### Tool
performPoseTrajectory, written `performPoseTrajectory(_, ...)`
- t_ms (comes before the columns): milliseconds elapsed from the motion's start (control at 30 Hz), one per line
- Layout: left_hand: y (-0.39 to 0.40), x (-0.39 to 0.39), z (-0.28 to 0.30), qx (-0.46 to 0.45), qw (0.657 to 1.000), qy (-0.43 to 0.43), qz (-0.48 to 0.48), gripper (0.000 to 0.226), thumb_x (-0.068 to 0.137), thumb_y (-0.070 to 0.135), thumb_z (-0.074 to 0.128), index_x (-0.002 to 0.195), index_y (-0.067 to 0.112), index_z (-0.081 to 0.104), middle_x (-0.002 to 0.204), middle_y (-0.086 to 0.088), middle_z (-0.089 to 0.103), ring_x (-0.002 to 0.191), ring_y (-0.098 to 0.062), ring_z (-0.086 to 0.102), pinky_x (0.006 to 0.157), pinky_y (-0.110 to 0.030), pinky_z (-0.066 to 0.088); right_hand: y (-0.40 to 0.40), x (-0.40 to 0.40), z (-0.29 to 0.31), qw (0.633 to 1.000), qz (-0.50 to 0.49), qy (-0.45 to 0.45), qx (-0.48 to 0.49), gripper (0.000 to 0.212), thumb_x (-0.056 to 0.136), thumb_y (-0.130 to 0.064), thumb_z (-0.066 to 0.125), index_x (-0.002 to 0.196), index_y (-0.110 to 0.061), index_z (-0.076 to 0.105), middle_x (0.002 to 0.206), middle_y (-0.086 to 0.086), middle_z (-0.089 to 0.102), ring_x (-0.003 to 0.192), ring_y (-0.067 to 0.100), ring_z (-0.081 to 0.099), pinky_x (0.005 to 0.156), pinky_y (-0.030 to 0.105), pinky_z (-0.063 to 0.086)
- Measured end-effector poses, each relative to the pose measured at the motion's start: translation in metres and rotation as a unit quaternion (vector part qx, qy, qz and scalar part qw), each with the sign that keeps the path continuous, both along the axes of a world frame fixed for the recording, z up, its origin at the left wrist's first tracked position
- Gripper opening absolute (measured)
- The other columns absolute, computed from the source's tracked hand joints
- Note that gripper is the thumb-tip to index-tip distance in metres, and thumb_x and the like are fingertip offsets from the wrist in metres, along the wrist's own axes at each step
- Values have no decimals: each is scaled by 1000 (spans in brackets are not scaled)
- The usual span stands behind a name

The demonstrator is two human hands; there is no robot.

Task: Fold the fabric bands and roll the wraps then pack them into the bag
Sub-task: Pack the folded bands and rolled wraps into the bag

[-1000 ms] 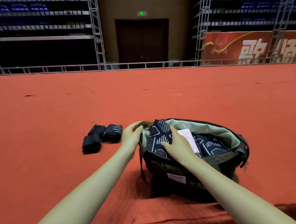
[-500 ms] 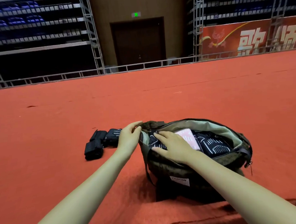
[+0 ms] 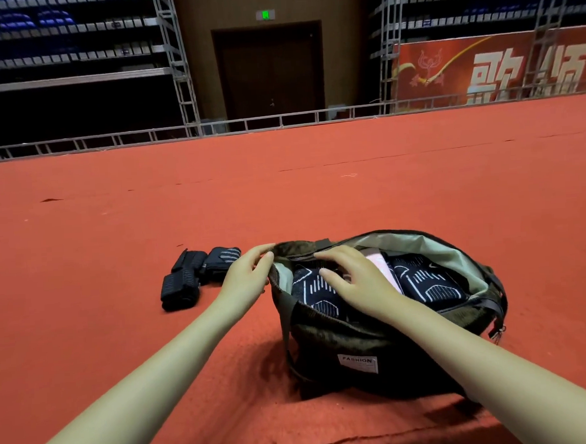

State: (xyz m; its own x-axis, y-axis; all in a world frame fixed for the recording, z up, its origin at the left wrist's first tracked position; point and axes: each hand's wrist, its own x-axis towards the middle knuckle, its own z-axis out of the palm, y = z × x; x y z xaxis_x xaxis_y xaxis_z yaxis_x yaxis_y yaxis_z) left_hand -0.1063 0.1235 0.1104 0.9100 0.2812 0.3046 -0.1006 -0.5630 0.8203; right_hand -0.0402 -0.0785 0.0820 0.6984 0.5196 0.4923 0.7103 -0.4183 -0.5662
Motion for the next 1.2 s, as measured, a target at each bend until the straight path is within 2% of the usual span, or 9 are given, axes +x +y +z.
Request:
performPoseTrajectory(67,7,-1,0,0,1000,6,-4,28,99,27,40,122,27,57,87,7,60,72,-12,56,62,-25,48,6,0,12,1000,8,-4,27,28,93,-25,55,120,-23,61,114,-10,58,113,5,50,94,27,44)
performPoseTrajectory(167,26,-3,-3,25,1000,9,5,29,99,30,39,122,27,57,97,10,61,76,-6,55,68,-26,45,26,0,40,997,18,-4,78,24,93,-18,55,115,-19,64,109,-5,60,102,3,55,85,14,43)
performPoseTrajectory(333,88,3,-18,23,995,42,93,29,97,27,43,122,23,59,117,1,62,107,-23,58,91,-39,47,94,17,81,994,35,21,102,25,93,-17,53,116,-20,63,104,-8,59,93,1,54,78,11,38)
performPoseTrajectory(667,231,43,-84,-2,940,162,301,50,91,37,49,135,14,45,130,-22,52,122,-38,47,102,-41,39,258,112,46,983,-23,110,-149,40,94,-29,45,129,-11,54,133,10,55,123,27,50,98,32,39)
performPoseTrajectory(800,253,72,-114,-4,932,191,308,62,90,46,50,142,15,35,135,-20,49,126,-38,43,103,-40,37,296,150,-2,965,-87,153,-193,41,92,-31,46,119,-1,57,125,19,59,115,33,54,89,34,43)
performPoseTrajectory(900,258,86,-134,-24,937,182,296,61,86,45,57,137,15,42,130,-16,55,122,-35,48,102,-39,38,314,162,-39,951,-121,221,-177,48,91,-39,52,117,1,56,123,20,60,113,34,57,83,32,45)
performPoseTrajectory(1000,261,86,-142,49,942,127,307,49,83,38,65,126,15,55,119,-13,62,114,-33,52,97,-36,40,325,167,-67,942,-134,282,-123,57,85,-42,63,123,-3,50,128,14,57,118,31,55,88,31,44)
performPoseTrajectory(1067,259,83,-142,108,947,87,289,47,83,30,66,127,16,55,120,-9,63,113,-30,53,95,-35,39,327,169,-74,927,-131,350,-41,60,78,-36,73,123,-4,48,125,9,58,115,27,56,89,31,45)
performPoseTrajectory(1200,252,80,-131,90,957,100,259,51,86,22,63,134,19,47,125,-8,59,116,-27,53,93,-34,41,326,166,-67,895,-106,423,95,58,75,-19,77,121,-5,45,116,9,58,107,26,58,84,33,48)
